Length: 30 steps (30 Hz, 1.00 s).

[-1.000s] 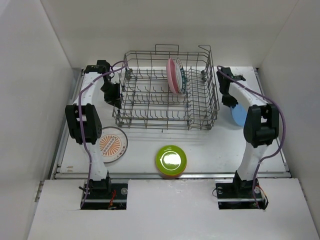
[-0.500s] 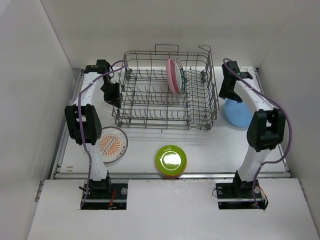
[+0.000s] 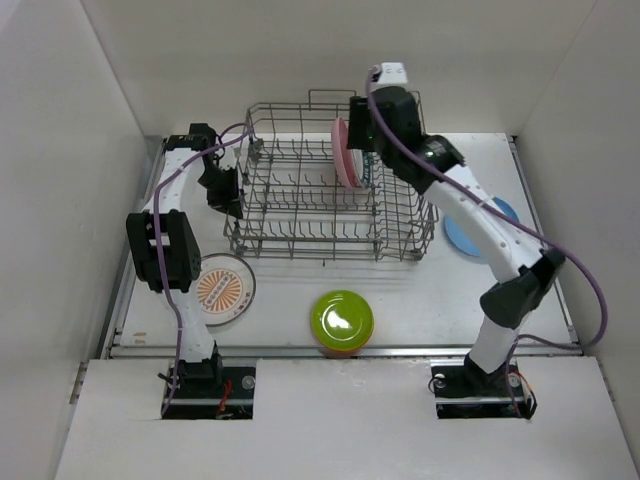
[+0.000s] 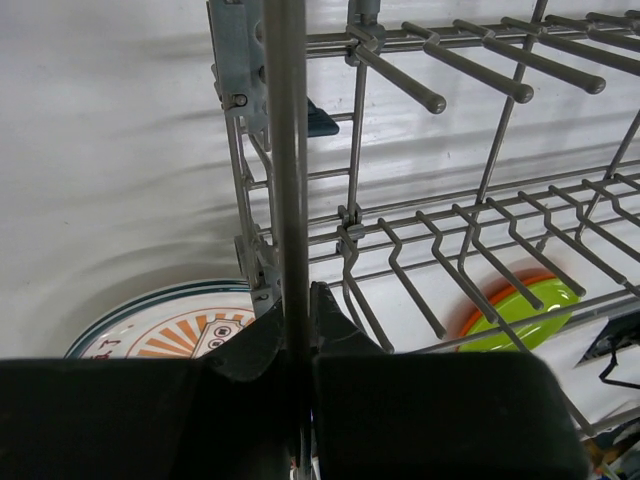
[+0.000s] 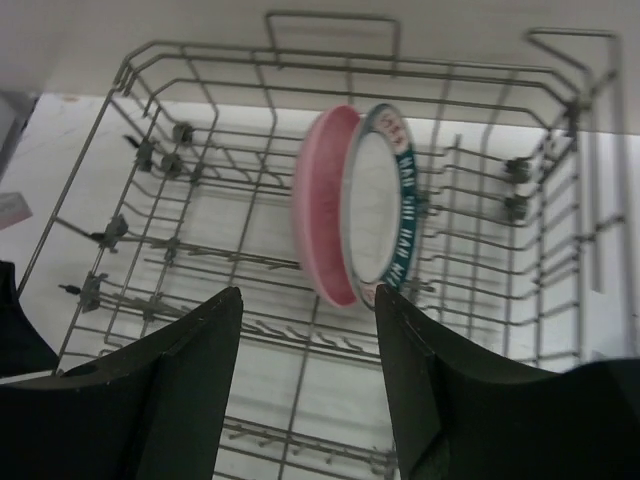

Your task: Unload the plates from the dish rack

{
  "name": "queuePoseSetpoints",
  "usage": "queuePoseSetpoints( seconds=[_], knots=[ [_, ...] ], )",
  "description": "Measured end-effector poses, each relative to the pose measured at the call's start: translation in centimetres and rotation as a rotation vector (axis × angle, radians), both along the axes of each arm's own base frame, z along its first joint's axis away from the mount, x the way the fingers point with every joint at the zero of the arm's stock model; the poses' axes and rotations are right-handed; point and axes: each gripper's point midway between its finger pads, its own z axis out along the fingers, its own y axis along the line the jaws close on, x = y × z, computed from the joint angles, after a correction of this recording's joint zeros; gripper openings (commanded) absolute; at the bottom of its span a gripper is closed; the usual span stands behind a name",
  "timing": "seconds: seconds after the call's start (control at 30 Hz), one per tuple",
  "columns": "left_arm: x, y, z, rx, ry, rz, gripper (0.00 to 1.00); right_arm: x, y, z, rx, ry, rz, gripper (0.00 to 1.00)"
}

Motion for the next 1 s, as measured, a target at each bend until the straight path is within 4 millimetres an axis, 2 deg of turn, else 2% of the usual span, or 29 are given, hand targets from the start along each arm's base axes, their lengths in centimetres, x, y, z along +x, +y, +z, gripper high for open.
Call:
queuePoseSetpoints(
  seconds=[0.03,0.2,0.3,0.43,0.5,0.73,1.0],
  knots=[
    [-0.1,-0.1,0.0,-0.008,0.001,0.001,0.0,0.4,1.7,-0.8,-0.005,0.002,0.041,0.54],
    [-0.4,-0.1,0.0,-0.013,0.0,0.007,0.0,4.4,7.6,-7.6,-0.07,0.068,0.133,0.45],
    [-0.4,-0.1,0.0,-0.013,-0.001,0.008,0.0,6.5,9.6,-11.6,-0.106,0.106,0.137,0.41],
    [-0.4,-0.1,0.0,-0.013,-0.001,0.009,0.0,8.3,10.1,-14.7,-0.143,0.127,0.098,0.39],
    [-0.4,-0.1,0.0,-0.012,-0.001,0.009,0.0,8.6,9.7,-15.3,-0.16,0.13,0.07,0.39],
    [-0.4,-0.1,0.0,-0.013,0.0,0.01,0.0,8.7,8.8,-14.9,-0.189,0.106,-0.003,0.39],
    [-0.4,-0.1,0.0,-0.012,0.0,0.01,0.0,7.7,8.7,-12.0,-0.193,0.055,-0.021,0.39]
  ],
)
